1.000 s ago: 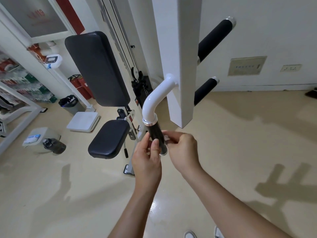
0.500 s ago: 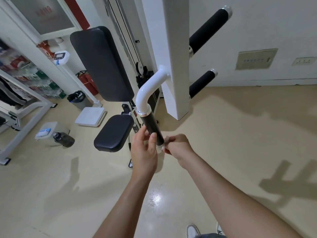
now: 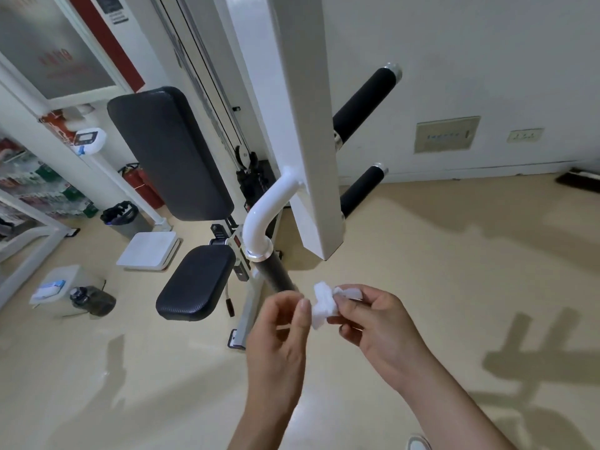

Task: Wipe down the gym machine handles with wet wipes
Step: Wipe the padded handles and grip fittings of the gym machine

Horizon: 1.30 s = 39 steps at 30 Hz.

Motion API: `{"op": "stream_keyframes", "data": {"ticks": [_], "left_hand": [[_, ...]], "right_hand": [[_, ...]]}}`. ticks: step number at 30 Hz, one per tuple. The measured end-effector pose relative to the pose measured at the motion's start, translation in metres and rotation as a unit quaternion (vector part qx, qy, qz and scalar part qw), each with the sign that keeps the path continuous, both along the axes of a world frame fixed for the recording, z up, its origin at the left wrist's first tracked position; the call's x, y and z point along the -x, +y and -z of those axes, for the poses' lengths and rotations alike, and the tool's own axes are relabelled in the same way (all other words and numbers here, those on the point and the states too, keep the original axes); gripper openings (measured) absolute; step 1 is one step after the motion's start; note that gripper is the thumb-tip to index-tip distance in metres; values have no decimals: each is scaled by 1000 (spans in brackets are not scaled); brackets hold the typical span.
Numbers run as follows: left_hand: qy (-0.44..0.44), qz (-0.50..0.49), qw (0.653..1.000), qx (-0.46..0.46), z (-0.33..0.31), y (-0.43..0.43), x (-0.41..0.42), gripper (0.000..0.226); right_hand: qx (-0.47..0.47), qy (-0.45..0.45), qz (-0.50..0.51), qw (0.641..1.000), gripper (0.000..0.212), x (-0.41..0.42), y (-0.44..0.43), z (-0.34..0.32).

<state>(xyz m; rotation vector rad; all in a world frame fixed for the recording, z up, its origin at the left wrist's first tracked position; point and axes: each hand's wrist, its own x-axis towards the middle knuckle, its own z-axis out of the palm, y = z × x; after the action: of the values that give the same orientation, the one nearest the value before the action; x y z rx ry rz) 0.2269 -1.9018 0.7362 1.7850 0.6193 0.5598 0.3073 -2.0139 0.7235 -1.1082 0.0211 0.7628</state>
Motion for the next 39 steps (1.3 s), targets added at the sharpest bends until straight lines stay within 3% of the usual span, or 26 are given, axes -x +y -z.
{"op": "stream_keyframes", "data": {"ticks": [2, 4, 7, 13, 15, 18, 21, 23, 25, 28, 31, 35, 37, 39], "left_hand": [[18, 59, 997, 34, -11, -10, -2, 25], [7, 61, 998, -17, -17, -14, -4, 10], [-21, 42, 988, -148, -20, -14, 1, 24], [-24, 82, 984, -153, -26, -21, 13, 14], [0, 118, 965, -233, -26, -22, 15, 4], [35, 148, 936, -317, -20, -12, 20, 29], [46, 137, 966, -213, -26, -6, 26, 54], [12, 122, 992, -19, -35, -6, 27, 58], [-32, 114, 975, 188, -37, -4, 24, 50], [-67, 161, 936, 305, -42, 2, 27, 56], [-62, 198, 946, 251, -48, 5, 30, 51], [-86, 155, 975, 135, -51, 4, 26, 29], [-75, 153, 985, 7, -52, 3, 23, 29], [-65, 150, 973, -162, -49, 5, 17, 31]], "right_hand": [[34, -66, -3, 997, 8, 4, -5, -11], [54, -102, 16, 993, 6, 6, -10, -16], [48, -93, 63, 992, 8, 7, -23, -23], [25, -82, 165, 983, 7, 7, -39, -33], [38, -102, 191, 976, 9, 7, -43, -36], [56, -138, 233, 961, 17, 5, -52, -37], [73, -158, 247, 953, 26, 1, -63, -39], [60, -140, 221, 963, 25, 0, -67, -43], [44, -131, 165, 977, 22, -1, -71, -46], [80, -150, 87, 982, 20, -6, -83, -41], [111, -155, 34, 981, 17, -9, -96, -37], [107, -168, 6, 980, 17, -11, -104, -35], [125, -205, -33, 970, 49, -15, -107, -35], [166, -245, -124, 947, 66, -20, -108, -40]]}}
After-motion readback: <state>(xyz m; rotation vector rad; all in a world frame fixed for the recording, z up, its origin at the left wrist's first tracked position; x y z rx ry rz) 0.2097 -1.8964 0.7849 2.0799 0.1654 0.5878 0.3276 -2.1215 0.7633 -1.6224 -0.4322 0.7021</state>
